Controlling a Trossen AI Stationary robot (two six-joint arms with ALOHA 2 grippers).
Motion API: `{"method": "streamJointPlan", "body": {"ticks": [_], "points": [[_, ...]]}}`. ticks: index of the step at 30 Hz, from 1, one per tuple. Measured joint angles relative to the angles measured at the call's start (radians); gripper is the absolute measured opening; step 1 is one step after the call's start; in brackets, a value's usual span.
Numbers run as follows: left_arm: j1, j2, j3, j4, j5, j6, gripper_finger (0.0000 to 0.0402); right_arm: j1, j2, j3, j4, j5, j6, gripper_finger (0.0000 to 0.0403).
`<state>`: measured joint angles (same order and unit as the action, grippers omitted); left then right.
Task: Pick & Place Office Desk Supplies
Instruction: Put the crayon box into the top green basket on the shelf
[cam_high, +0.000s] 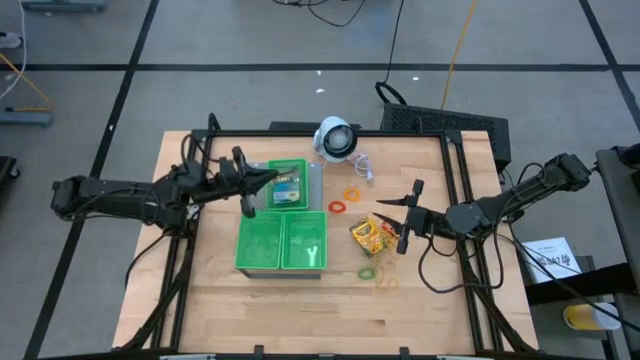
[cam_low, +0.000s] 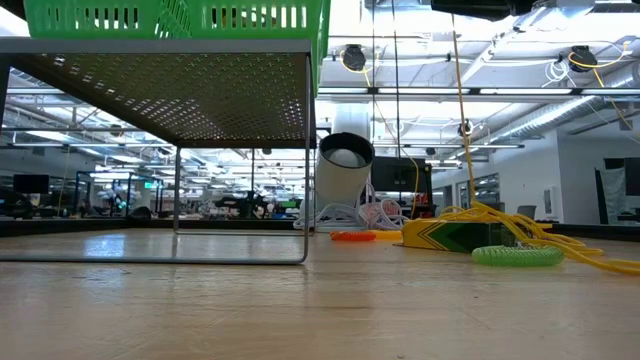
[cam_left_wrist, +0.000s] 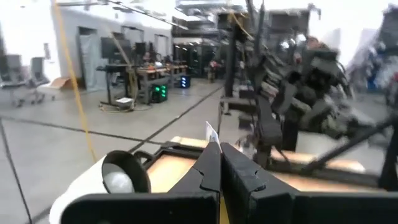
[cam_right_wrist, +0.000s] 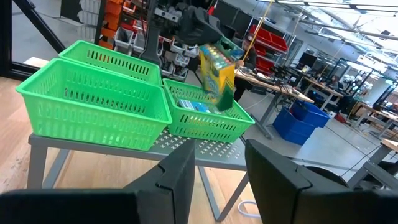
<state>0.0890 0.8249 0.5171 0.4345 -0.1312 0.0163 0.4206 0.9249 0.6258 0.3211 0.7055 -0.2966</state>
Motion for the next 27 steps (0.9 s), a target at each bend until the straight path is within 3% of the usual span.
{"method": "streamJointPlan", "body": {"ticks": [3,9,18,27], "points": [[0.024,0.005,0.0,0.007,0.055,0.054,0.0,0.0,0.0,0.0,-0.003,0.0,0.0,0.013],[0.054,0.005,0.0,-0.055,0.064,0.166,0.0,0.0,0.0,0.0,-0.004,0.0,0.0,0.013],[0.057,0.006,0.002,-0.094,0.156,0.166,0.0001,0.0,0.0,0.0,-0.005,0.0,0.001,0.013],[0.053,-0.017,0.0,-0.063,0.132,0.226,0.0001,0.0,0.0,0.0,-0.013,0.0,0.012,0.013]]}}
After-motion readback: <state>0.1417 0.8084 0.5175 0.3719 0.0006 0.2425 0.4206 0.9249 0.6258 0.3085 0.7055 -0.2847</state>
